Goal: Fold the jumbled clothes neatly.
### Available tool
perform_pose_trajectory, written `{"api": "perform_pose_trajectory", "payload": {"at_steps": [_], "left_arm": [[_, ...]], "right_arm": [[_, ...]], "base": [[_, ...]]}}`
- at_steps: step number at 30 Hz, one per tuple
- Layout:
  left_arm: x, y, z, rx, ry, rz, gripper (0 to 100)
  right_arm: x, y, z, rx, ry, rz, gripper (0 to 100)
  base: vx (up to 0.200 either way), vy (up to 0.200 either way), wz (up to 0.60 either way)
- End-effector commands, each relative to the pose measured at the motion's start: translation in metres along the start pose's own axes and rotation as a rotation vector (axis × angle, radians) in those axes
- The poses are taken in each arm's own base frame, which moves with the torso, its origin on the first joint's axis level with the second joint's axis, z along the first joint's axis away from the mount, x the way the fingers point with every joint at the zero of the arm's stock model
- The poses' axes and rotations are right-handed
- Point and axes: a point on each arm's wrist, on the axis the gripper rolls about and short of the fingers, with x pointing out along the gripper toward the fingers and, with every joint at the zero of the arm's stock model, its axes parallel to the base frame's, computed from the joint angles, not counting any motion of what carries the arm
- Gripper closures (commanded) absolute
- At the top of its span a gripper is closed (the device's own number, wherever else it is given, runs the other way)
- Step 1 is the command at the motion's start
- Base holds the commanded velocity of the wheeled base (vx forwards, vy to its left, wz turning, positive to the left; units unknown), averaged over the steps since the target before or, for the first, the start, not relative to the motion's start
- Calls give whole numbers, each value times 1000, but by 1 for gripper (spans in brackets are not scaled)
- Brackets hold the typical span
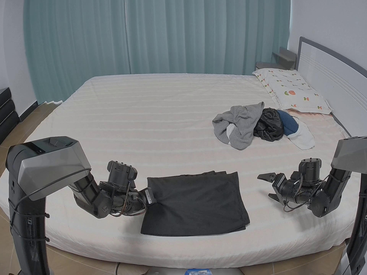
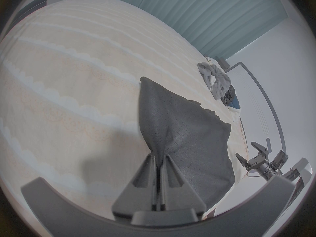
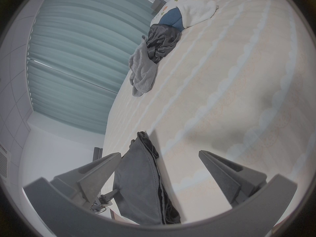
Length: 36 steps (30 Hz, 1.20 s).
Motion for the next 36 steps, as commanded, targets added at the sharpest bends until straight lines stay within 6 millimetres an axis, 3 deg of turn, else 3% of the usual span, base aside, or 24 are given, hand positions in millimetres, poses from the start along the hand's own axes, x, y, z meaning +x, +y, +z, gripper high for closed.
{"api": "perform_pose_trajectory", "payload": {"at_steps": [1, 11, 36], "left_arm": [[-1, 0, 1, -4, -3, -1, 100], [-5, -1, 4, -44, -15, -6, 100], [-19, 2, 13, -89, -46, -8, 100]], "right_arm": [[0, -1, -1, 2, 3, -3, 0], [-1, -3, -3, 6, 10, -13, 0], [1, -6, -5, 8, 18, -21, 0]], "base": [[0, 0, 0], [0, 0, 0], [0, 200, 0]]}}
